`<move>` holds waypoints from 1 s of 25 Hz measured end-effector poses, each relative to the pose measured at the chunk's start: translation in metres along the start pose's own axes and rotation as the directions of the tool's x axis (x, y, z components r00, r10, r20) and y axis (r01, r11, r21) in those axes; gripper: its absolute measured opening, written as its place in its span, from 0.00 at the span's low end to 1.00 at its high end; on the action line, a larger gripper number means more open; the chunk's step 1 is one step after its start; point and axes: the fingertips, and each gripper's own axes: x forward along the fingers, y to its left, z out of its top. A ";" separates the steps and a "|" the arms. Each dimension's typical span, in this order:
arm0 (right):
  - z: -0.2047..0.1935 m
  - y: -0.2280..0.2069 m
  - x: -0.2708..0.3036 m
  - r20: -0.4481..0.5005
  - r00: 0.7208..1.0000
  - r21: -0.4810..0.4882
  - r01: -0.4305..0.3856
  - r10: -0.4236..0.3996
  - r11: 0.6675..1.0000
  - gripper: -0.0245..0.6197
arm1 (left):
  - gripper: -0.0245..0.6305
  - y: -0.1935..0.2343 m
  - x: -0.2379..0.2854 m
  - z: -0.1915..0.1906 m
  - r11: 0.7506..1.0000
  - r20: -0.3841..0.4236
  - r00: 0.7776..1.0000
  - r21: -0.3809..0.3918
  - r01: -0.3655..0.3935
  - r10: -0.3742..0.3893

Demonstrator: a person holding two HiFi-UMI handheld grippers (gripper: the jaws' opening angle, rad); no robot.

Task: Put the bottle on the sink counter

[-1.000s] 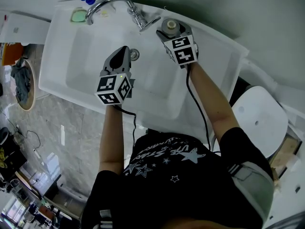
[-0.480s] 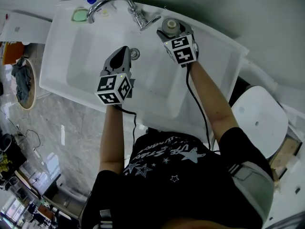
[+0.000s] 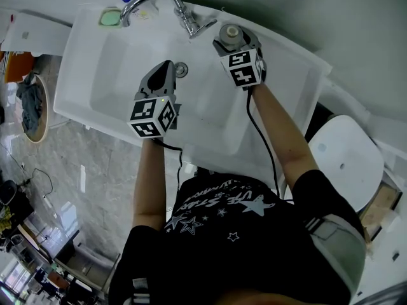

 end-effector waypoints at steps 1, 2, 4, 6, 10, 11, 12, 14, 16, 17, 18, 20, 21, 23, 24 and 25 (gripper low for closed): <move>-0.001 0.000 -0.001 -0.002 1.000 -0.001 0.001 -0.001 1.000 0.54 | 0.05 0.000 -0.001 0.000 1.000 0.001 1.000 -0.001 0.000 0.000; -0.001 0.000 -0.001 -0.004 1.000 -0.003 0.002 -0.002 1.000 0.54 | 0.05 0.000 -0.002 0.000 1.000 0.003 1.000 -0.003 -0.001 0.001; -0.003 0.001 -0.001 -0.007 1.000 -0.004 0.000 0.000 1.000 0.54 | 0.05 0.000 -0.003 -0.002 1.000 0.004 1.000 -0.004 -0.001 0.001; -0.004 0.001 -0.001 -0.006 1.000 0.002 -0.007 0.007 1.000 0.55 | 0.05 0.000 -0.003 -0.003 1.000 0.004 1.000 -0.003 0.000 0.000; -0.006 0.003 -0.004 -0.011 1.000 0.018 -0.016 0.016 1.000 0.56 | 0.05 -0.001 -0.005 -0.002 1.000 0.006 1.000 -0.001 0.003 -0.003; -0.006 0.003 -0.006 -0.013 1.000 0.022 -0.015 0.015 1.000 0.56 | 0.05 -0.001 -0.006 -0.001 1.000 0.007 1.000 0.000 0.004 -0.004; -0.007 0.003 -0.008 -0.016 1.000 0.025 -0.012 0.012 1.000 0.56 | 0.05 -0.002 -0.008 0.000 1.000 0.009 1.000 0.002 0.006 -0.006; -0.011 0.005 -0.013 -0.028 1.000 0.029 -0.006 0.007 1.000 0.56 | 0.05 -0.003 -0.013 0.001 1.000 0.014 1.000 0.003 0.008 -0.008; -0.018 0.007 -0.020 -0.041 0.999 0.035 0.001 0.000 0.999 0.56 | 0.05 -0.004 -0.019 0.000 1.000 0.018 1.000 0.001 0.009 -0.009; -0.021 0.009 -0.024 -0.046 0.999 0.039 0.006 -0.005 0.999 0.56 | 0.05 -0.004 -0.023 -0.001 1.000 0.020 1.000 -0.001 0.009 -0.009; -0.024 0.010 -0.029 -0.049 0.999 0.045 0.013 -0.011 0.999 0.56 | 0.05 -0.005 -0.027 -0.001 1.000 0.023 1.000 -0.002 0.009 -0.009; -0.029 0.011 -0.040 -0.048 0.999 0.062 0.028 -0.025 0.998 0.56 | 0.05 -0.007 -0.036 -0.002 1.000 0.031 0.999 -0.004 0.012 -0.012; -0.030 0.012 -0.047 -0.045 0.998 0.072 0.037 -0.034 0.997 0.56 | 0.05 -0.008 -0.041 -0.002 1.000 0.036 0.999 -0.004 0.014 -0.014; -0.030 0.014 -0.061 -0.033 0.998 0.089 0.055 -0.052 0.995 0.56 | 0.05 -0.011 -0.052 -0.002 1.000 0.046 0.999 -0.003 0.018 -0.018; -0.029 0.016 -0.067 -0.024 0.998 0.094 0.061 -0.059 0.994 0.56 | 0.05 -0.012 -0.058 -0.002 1.000 0.052 0.998 -0.002 0.019 -0.019; -0.027 0.018 -0.074 -0.014 0.998 0.098 0.061 -0.060 0.993 0.56 | 0.05 -0.014 -0.064 -0.001 1.000 0.057 0.998 -0.001 0.021 -0.021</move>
